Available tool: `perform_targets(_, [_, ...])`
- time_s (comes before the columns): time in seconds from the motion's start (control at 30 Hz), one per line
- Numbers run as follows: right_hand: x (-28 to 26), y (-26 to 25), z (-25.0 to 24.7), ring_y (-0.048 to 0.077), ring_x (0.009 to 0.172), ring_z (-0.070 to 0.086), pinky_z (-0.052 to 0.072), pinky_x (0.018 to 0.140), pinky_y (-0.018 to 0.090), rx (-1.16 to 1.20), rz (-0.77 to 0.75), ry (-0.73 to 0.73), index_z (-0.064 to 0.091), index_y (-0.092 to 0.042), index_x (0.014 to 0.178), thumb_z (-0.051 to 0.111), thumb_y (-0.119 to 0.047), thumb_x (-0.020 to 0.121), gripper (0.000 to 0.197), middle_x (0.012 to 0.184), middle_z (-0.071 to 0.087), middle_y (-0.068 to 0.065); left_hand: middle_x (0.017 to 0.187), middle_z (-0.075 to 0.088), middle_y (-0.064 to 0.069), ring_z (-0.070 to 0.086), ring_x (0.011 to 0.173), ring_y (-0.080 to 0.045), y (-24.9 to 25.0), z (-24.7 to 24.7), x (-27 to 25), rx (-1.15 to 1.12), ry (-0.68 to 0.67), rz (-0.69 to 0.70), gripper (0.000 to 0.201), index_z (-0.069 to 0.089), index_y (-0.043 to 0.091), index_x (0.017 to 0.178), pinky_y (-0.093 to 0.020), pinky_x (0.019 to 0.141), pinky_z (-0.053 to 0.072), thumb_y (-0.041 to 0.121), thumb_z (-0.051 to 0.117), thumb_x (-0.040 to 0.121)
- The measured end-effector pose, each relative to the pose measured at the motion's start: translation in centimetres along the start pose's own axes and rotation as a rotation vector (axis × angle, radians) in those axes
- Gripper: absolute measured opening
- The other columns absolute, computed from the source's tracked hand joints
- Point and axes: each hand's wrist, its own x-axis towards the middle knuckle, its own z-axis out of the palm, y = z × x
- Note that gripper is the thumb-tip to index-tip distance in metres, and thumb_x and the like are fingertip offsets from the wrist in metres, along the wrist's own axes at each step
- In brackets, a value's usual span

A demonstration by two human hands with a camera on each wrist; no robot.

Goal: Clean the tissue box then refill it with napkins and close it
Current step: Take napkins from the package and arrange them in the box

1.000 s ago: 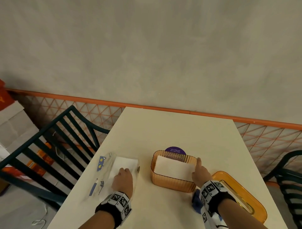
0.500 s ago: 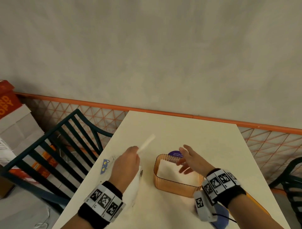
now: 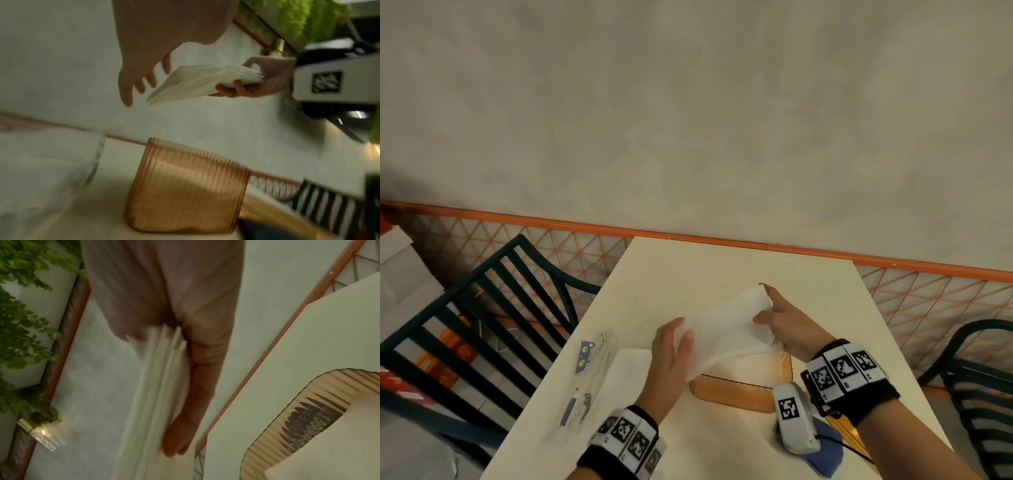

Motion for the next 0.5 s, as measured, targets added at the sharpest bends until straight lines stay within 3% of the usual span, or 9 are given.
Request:
perform_targets(0.07, [-0.7,-0.1,-0.3,0.025,0.105,0.057,0.051,0.083,0.036,0.071,-0.029,0.003,0.030,-0.026,0.136,0.042,0.001,0.091,0.054,0.119,0.056,0.005,0.129,0.047,0.005,0.046,0.123,-0.018,0.7,0.1,1.3,-0.335,-0.011,-0.412,0.052,0.037,0.022,0.137,-0.032,0.106,0.035,0.053,0.031,0.095])
perform_targets(0.1, [-1.0,-0.1,-0.4,0.024,0.105,0.057,0.052,0.083,0.036,0.095,-0.034,0.007,0.031,-0.027,0.134,0.042,0.000,0.091,0.052,0.118,0.055,0.004,0.124,0.055,-0.003,0.054,0.115,-0.025,1.0,0.1,1.7,-0.492,-0.064,-0.554,0.054,0.044,0.019,0.132,-0.041,0.103,0.041,0.056,0.031,0.094])
perform_targets(0.17, [-1.2,0.1,-0.3,0.025,0.107,0.055,0.052,0.083,0.035,0.106,-0.024,0.029,0.034,-0.025,0.133,0.043,-0.002,0.091,0.049,0.120,0.054,0.005,0.099,0.068,-0.012,0.065,0.088,-0.030,2.2,0.2,1.9,-0.701,-0.203,-0.675,0.052,0.059,0.017,0.112,-0.045,0.081,0.052,0.057,0.030,0.094])
perform_targets(0.23, [-1.2,0.6,0.0,0.028,0.111,0.054,0.051,0.087,0.038,0.099,0.015,0.051,0.034,-0.024,0.134,0.044,-0.006,0.092,0.047,0.124,0.053,0.005,0.087,0.068,-0.012,0.065,0.071,-0.026,2.9,0.6,2.2,-0.717,-0.220,-0.670,0.047,0.062,0.017,0.104,-0.038,0.063,0.053,0.053,0.033,0.095])
perform_targets(0.3, [-0.8,1.3,-0.1,0.030,0.116,0.052,0.048,0.095,0.044,0.077,0.049,0.094,0.030,-0.025,0.137,0.043,-0.008,0.093,0.049,0.130,0.050,0.006,0.092,0.062,-0.012,0.060,0.071,-0.025,3.0,1.0,2.9,-0.615,-0.152,-0.634,0.038,0.057,0.013,0.109,-0.032,0.052,0.051,0.045,0.041,0.095])
perform_targets(0.37, [-0.2,2.0,-0.9,0.031,0.115,0.051,0.045,0.098,0.044,0.061,0.087,0.186,0.023,-0.023,0.143,0.043,-0.008,0.092,0.057,0.131,0.048,0.007,0.100,0.056,-0.011,0.057,0.082,-0.028,2.7,1.1,3.7,-0.452,-0.092,-0.587,0.031,0.051,0.008,0.115,-0.032,0.057,0.050,0.033,0.045,0.096])
perform_targets(0.43, [0.4,2.5,-1.7,0.029,0.107,0.051,0.044,0.096,0.040,-0.010,0.129,0.293,0.016,-0.020,0.146,0.046,-0.006,0.091,0.064,0.127,0.048,0.011,0.105,0.055,-0.011,0.055,0.095,-0.030,2.1,1.2,4.7,-0.244,-0.093,-0.530,0.026,0.050,0.005,0.115,-0.034,0.072,0.049,0.023,0.044,0.097])
perform_targets(0.5, [0.8,2.9,-2.1,0.031,0.107,0.051,0.041,0.094,0.036,-0.154,0.163,0.363,0.012,-0.015,0.148,0.049,-0.005,0.091,0.068,0.129,0.051,0.017,0.100,0.054,-0.009,0.053,0.092,-0.026,1.9,1.7,5.6,-0.054,-0.096,-0.445,0.014,0.050,0.006,0.104,-0.030,0.070,0.046,0.017,0.044,0.096])
